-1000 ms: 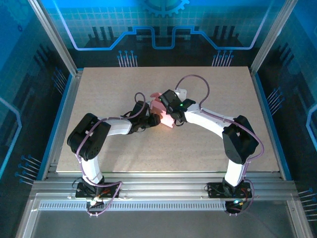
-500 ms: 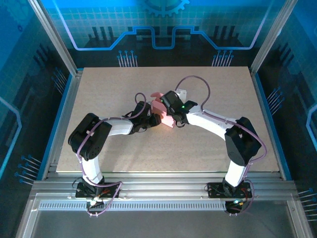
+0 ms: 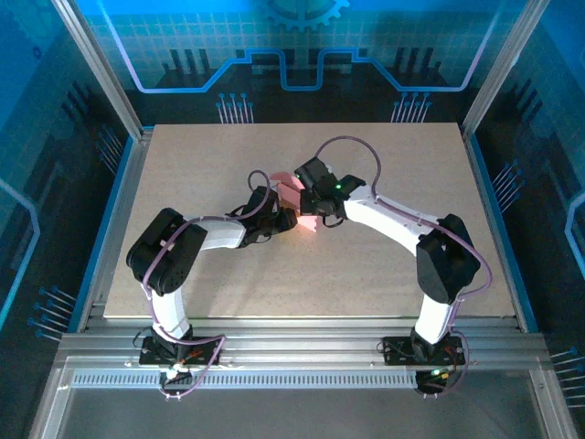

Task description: Fold the paper box

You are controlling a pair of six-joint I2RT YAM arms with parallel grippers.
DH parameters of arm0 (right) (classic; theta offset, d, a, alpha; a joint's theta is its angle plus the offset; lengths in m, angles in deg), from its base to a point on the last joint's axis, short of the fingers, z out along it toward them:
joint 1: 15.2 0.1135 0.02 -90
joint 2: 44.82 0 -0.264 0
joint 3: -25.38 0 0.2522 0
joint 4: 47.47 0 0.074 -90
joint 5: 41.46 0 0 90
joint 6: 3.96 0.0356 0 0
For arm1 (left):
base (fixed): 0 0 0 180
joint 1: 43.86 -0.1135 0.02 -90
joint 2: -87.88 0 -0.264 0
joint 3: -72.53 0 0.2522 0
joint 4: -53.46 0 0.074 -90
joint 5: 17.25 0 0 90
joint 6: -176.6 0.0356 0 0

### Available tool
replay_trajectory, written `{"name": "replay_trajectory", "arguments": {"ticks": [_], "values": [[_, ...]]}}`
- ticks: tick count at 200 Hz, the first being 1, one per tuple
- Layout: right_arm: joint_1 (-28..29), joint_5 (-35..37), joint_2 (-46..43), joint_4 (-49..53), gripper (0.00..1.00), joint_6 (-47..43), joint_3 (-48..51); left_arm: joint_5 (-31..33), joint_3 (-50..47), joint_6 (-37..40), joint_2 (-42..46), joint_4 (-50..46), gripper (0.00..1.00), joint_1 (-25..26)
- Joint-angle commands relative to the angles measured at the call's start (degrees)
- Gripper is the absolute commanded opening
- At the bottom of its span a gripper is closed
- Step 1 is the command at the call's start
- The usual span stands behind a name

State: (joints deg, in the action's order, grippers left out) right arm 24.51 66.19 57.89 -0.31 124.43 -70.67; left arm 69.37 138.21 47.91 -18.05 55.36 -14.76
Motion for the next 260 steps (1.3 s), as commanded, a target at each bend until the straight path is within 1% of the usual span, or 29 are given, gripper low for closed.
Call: {"name": "replay_trajectory", "arguments": {"ticks": [1,19,33,72,110,143,175,187,217,237,260], "values": [[-0.4,-14.4,1.9,1.8,0.0,-3.5,-1.4,-2.5,-0.3,0.6,-1.2,0.5,0.3,1.3],[-1.2,-16.9,1.5,3.3,0.0,-6.2,-1.6,-2.3,-0.4,0.9,-1.0,0.4,0.3,1.4],[-1.8,-16.9,1.2,4.4,0.0,-6.6,-1.4,-2.2,-0.4,0.9,-1.0,0.3,0.3,1.4],[-1.9,-9.3,0.5,1.6,0.0,-0.7,1.8,-2.7,-0.1,0.0,-1.2,1.0,0.3,1.4],[-3.1,-5.0,0.5,0.7,0.0,1.4,1.1,-2.6,-0.1,0.8,-1.0,0.2,0.3,1.4],[-6.2,-9.2,-0.2,-0.9,0.0,-0.2,1.1,-2.7,-0.2,0.5,-1.3,0.5,0.3,1.4],[-8.1,-11.6,-0.4,-0.2,0.0,-5.9,0.3,-2.3,-0.8,0.7,-0.7,0.6,0.3,1.2],[-8.7,-12.1,0.2,1.0,0.0,-7.1,-0.4,-2.2,-1.3,0.7,-0.4,1.0,0.32,1.1],[-9.1,-11.8,0.5,0.6,0.0,-4.2,-0.1,-2.3,-1.2,0.5,-0.2,1.2,0.34,0.9],[-9.1,-13.1,0.6,-0.2,0.0,-3.1,0.1,-2.6,-0.9,-0.4,-0.4,1.5,0.34,1.0],[-9.0,-12.3,0.3,0.0,0.0,-2.2,0.2,-1.2,-0.6,-0.7,-0.4,0.1,0.33,1.0]]}}
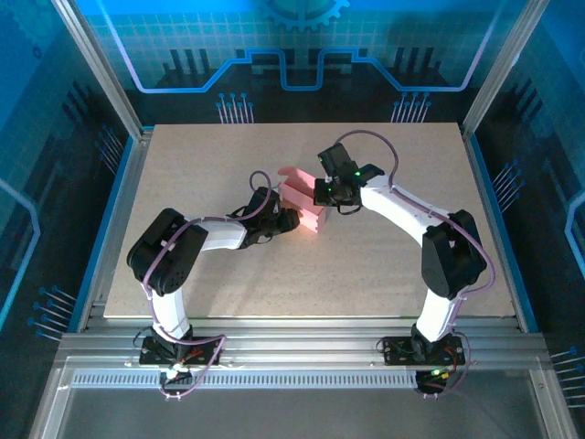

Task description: Fold the paper box

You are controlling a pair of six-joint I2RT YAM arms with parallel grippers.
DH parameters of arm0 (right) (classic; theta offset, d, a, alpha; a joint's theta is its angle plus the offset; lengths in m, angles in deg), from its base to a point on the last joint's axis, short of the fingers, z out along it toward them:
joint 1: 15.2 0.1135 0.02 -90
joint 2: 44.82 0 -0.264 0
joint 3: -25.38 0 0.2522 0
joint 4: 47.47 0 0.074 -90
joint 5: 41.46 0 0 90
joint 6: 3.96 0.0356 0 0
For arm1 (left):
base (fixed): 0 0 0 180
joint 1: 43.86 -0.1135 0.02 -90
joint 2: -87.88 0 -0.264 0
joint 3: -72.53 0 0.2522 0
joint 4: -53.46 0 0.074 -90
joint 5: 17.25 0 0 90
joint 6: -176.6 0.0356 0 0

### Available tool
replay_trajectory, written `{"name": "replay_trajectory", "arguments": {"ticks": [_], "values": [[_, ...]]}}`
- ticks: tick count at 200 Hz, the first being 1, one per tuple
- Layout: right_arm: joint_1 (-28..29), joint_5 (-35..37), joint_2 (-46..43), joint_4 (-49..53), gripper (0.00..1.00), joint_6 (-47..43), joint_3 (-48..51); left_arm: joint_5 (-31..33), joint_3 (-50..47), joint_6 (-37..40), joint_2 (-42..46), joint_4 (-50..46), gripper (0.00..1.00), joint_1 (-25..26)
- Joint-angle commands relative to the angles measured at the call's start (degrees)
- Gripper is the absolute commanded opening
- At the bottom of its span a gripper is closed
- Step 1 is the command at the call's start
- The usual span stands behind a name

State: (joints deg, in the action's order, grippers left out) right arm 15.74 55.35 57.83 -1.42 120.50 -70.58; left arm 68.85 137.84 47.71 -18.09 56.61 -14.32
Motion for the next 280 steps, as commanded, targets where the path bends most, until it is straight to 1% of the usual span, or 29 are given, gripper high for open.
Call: {"name": "replay_trajectory", "arguments": {"ticks": [1,18,57,80,102,141,175,216,270,280], "values": [[-0.3,-1.4,0.3,1.1,0.0,1.9,0.1,-0.5,-0.2,-0.5,-0.3,-1.2,0.33,0.6],[-0.2,-0.1,-0.7,0.3,0.0,3.5,1.4,0.8,0.0,-1.4,-0.2,-2.1,0.33,0.5],[0.6,2.8,-1.6,-0.9,0.0,8.7,3.1,0.9,0.7,-3.2,-0.6,-2.7,0.32,0.7],[1.7,4.7,-2.1,-1.2,0.0,10.0,3.4,1.0,0.9,-3.4,-0.6,-3.2,0.32,0.7],[2.1,4.1,-2.4,-1.8,0.0,9.7,3.6,1.3,1.2,-3.4,-0.7,-3.8,0.32,0.7],[3.2,5.5,-3.1,-2.3,0.0,10.8,4.4,2.1,2.5,-4.6,-1.1,-5.6,0.32,0.7],[4.1,5.9,-3.5,-3.0,0.0,10.9,5.2,2.8,3.7,-5.4,-1.5,-7.1,0.29,0.7],[5.7,7.5,-4.0,-5.0,0.0,12.4,7.4,2.5,4.3,-6.2,-2.2,-7.3,0.29,0.7],[5.5,8.0,-2.2,-2.9,0.0,7.7,4.4,2.4,2.9,-5.5,-1.1,-6.0,0.29,0.4],[5.5,7.8,-2.3,-2.9,0.04,7.0,4.1,2.4,2.7,-5.6,-1.1,-5.8,0.29,0.3]]}}
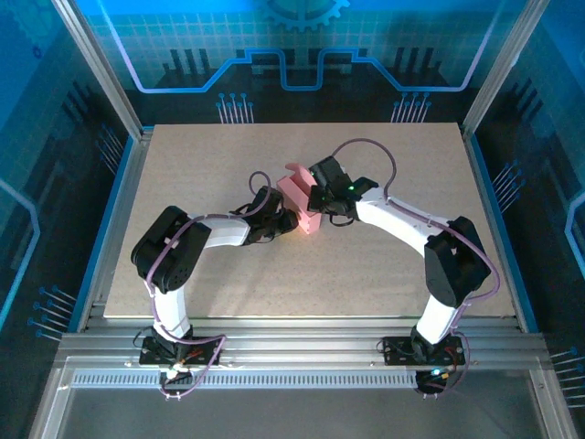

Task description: Fold the paper box

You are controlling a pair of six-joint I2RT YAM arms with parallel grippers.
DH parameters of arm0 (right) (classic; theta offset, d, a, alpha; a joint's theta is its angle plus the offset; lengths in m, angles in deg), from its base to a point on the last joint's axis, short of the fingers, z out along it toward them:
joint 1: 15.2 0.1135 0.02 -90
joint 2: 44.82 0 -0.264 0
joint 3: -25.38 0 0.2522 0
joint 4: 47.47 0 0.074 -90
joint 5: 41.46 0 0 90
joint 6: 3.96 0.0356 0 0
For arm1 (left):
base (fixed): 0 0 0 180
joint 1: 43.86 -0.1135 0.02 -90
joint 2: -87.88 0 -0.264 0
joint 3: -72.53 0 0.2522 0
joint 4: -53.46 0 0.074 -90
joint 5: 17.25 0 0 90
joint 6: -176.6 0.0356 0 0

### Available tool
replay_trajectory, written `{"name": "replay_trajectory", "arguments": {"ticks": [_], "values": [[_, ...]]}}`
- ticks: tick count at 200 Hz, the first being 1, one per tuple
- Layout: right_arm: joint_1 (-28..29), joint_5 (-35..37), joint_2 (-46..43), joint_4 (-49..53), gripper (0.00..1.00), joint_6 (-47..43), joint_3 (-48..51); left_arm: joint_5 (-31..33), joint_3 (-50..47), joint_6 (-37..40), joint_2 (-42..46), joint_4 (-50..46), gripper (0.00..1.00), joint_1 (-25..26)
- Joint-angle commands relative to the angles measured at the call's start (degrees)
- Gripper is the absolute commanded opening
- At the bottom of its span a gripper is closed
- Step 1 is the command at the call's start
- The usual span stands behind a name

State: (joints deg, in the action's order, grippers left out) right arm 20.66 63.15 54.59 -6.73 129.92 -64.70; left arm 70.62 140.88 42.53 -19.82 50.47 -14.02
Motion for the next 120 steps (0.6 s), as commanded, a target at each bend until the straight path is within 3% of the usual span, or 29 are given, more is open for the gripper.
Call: {"name": "replay_trajectory", "arguments": {"ticks": [1,19,32,47,120], "values": [[0.6,0.0,0.9,2.5,0.04,-2.5,-1.8,0.6,-0.4,-0.4,0.7,0.4,0.29,-0.1],[0.6,-1.0,0.8,1.8,0.08,-3.4,-2.0,0.5,-0.4,-0.5,0.5,0.4,0.29,-0.3],[0.8,-1.7,0.8,1.6,0.0,-4.4,-2.0,0.3,-0.5,-0.6,0.3,0.6,0.29,-0.3],[1.1,-2.0,0.9,1.7,0.0,-6.4,-2.3,0.2,-0.6,-0.6,0.2,0.9,0.29,-0.4],[4.5,2.2,-0.5,1.1,0.0,-27.1,-2.6,-3.6,-1.3,-2.9,-1.9,7.7,0.3,-0.9]]}}
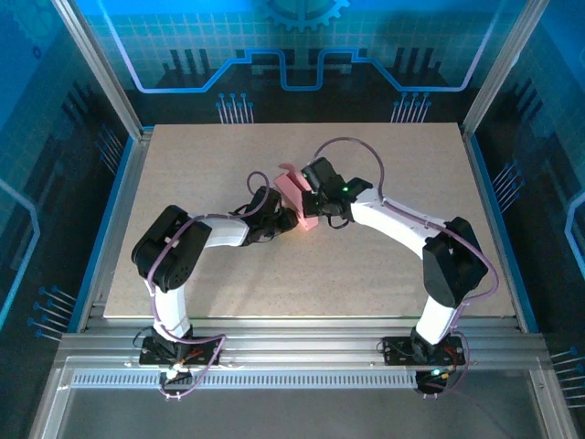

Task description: Fold the paper box

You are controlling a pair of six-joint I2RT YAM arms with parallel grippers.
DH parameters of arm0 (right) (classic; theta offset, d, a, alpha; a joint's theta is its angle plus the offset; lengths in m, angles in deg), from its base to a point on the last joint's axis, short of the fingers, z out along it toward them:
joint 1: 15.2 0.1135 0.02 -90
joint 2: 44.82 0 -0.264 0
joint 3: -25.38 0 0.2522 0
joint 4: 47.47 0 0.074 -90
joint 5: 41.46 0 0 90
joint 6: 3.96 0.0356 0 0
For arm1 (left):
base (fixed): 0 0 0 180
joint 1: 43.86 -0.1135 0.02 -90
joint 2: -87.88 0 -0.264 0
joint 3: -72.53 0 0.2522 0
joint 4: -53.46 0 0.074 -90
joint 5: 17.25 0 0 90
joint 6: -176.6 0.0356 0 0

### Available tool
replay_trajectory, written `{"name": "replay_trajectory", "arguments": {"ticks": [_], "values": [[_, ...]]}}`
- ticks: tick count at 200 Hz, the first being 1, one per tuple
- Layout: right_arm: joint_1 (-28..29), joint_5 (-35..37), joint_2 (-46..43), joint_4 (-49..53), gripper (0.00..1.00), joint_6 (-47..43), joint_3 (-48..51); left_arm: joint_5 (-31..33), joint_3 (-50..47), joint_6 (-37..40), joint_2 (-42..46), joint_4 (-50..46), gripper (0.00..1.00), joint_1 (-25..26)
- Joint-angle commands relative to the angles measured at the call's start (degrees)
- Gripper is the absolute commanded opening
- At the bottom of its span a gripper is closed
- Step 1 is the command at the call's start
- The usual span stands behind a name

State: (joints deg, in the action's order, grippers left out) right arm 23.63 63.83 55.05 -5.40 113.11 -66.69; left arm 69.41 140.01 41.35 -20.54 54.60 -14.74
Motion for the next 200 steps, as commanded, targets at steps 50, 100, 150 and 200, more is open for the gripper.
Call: {"name": "replay_trajectory", "arguments": {"ticks": [50,100,150,200], "values": [[2.5,-0.8,-0.8,-2.3,0.0,-21.7,0.1,-4.3,0.3,-3.0,-2.9,4.1,0.34,-0.1],[3.0,-4.9,2.0,3.1,0.0,-31.6,-1.9,-4.8,-1.7,-3.8,-3.2,5.3,0.34,-1.2],[3.2,-3.1,3.4,5.5,0.0,-33.2,-1.7,-7.8,-2.8,-5.8,-4.6,9.1,0.35,-1.9],[2.9,0.9,8.0,8.0,0.0,-30.7,-5.1,-8.2,-8.6,-7.1,-2.4,11.4,0.38,-3.6]]}}
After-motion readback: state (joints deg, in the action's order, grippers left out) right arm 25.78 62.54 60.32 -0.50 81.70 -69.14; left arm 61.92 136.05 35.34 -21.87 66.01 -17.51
